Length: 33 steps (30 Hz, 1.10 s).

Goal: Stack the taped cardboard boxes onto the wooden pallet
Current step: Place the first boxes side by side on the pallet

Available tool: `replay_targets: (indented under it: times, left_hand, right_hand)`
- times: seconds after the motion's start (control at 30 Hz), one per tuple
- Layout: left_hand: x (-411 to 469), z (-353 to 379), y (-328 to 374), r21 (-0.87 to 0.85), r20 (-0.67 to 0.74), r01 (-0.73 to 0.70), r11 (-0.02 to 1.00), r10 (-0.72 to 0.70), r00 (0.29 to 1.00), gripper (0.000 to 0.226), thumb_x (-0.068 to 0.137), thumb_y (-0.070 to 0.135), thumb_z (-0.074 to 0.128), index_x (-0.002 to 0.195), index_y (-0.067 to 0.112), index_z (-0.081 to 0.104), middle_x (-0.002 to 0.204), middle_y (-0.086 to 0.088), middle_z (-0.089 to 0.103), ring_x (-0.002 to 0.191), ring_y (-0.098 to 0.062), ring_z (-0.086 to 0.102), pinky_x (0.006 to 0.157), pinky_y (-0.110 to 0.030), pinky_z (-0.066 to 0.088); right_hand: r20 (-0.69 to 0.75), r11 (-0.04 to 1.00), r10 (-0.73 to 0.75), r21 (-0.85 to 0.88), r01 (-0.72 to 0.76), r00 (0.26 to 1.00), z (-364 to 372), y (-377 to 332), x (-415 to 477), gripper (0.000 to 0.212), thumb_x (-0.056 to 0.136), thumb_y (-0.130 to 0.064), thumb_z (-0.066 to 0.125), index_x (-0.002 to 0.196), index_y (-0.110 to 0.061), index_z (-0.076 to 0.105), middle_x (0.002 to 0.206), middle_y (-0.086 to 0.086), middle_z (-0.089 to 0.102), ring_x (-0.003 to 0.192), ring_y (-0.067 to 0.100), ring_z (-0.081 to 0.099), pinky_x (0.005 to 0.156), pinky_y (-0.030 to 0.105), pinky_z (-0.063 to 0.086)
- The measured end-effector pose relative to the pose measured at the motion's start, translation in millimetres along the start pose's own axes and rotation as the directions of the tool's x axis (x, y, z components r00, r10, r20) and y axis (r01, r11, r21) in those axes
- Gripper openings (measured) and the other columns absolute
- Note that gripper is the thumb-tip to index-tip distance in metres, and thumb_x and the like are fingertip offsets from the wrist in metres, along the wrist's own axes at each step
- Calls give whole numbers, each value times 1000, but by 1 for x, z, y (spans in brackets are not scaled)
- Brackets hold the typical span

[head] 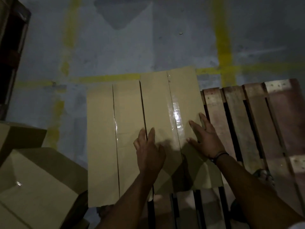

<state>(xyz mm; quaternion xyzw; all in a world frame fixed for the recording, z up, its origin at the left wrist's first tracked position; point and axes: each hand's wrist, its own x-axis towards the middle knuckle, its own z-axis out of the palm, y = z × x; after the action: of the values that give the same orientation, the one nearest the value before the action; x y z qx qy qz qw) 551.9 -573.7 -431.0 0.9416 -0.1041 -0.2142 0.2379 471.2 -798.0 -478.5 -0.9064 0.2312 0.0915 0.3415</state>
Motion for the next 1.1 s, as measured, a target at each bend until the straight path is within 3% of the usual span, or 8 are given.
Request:
replay_targets:
  times: [0.17, 0.27, 0.33, 0.43, 0.7, 0.83, 1.1]
  left_hand:
    - [-12, 5, -20, 17, 42, 17, 1000, -18, 999, 73, 88, 20, 70, 153, 14, 37, 159, -9, 24, 141, -36, 24, 105, -46, 44]
    - [-5, 2, -19, -43, 26, 69, 997, -68, 997, 64, 87, 16, 69, 147, 11, 46, 150, -9, 34, 135, -33, 32, 101, -38, 38]
    - [1, -1, -15, -88, 35, 143, 986, -141, 989, 60, 87, 17, 69, 143, 12, 50, 147, -8, 37, 133, -31, 33, 97, -30, 32]
    - [9, -3, -9, -164, 64, 252, 954, -244, 968, 53, 85, 17, 67, 137, 13, 55, 144, -7, 40, 132, -30, 34, 96, -27, 25]
    - [5, -5, -11, -234, 83, 306, 923, -295, 952, 52, 84, 8, 66, 135, 15, 57, 141, -4, 41, 132, -27, 35, 92, -20, 21]
    - [1, -4, -13, -254, 76, 307, 917, -297, 952, 50, 83, 8, 67, 132, 13, 60, 140, -5, 44, 132, -24, 36, 85, -9, 12]
    - [0, -3, -15, -284, 82, 313, 906, -302, 950, 45, 84, 7, 67, 128, 14, 61, 140, -3, 43, 132, -24, 35, 89, -11, 16]
  right_hand:
    - [7, 999, 35, 22, -35, 999, 1, -3, -4, 77, 88, -41, 74, 153, -39, 34, 166, -15, -11, 153, 20, 7, 117, 41, 28]
    - [25, 974, 200, 103, -201, 979, 1, -6, -8, 93, 84, -45, 77, 157, -43, 19, 165, -11, -19, 152, 28, 16, 113, 42, 36]
    - [38, 952, 273, 131, -276, 961, 1, -9, -10, 98, 84, -46, 76, 158, -44, 10, 167, -2, -13, 149, 34, 24, 110, 43, 39]
    - [52, 948, 290, 119, -294, 956, 1, -12, -11, 101, 85, -47, 74, 159, -43, 5, 168, 7, -2, 151, 34, 19, 114, 46, 33]
    - [81, 945, 289, 131, -298, 954, -9, -15, -16, 101, 84, -38, 78, 159, -39, 10, 168, 7, 5, 151, 35, 18, 114, 49, 31]
    - [77, 946, 289, 129, -297, 954, -7, -14, -20, 100, 84, -38, 78, 159, -40, 11, 167, 7, 7, 150, 35, 19, 114, 48, 31]
    - [76, 951, 285, 101, -292, 955, -7, -5, -23, 101, 83, -39, 79, 158, -43, 12, 166, 9, 12, 151, 34, 18, 115, 49, 30]
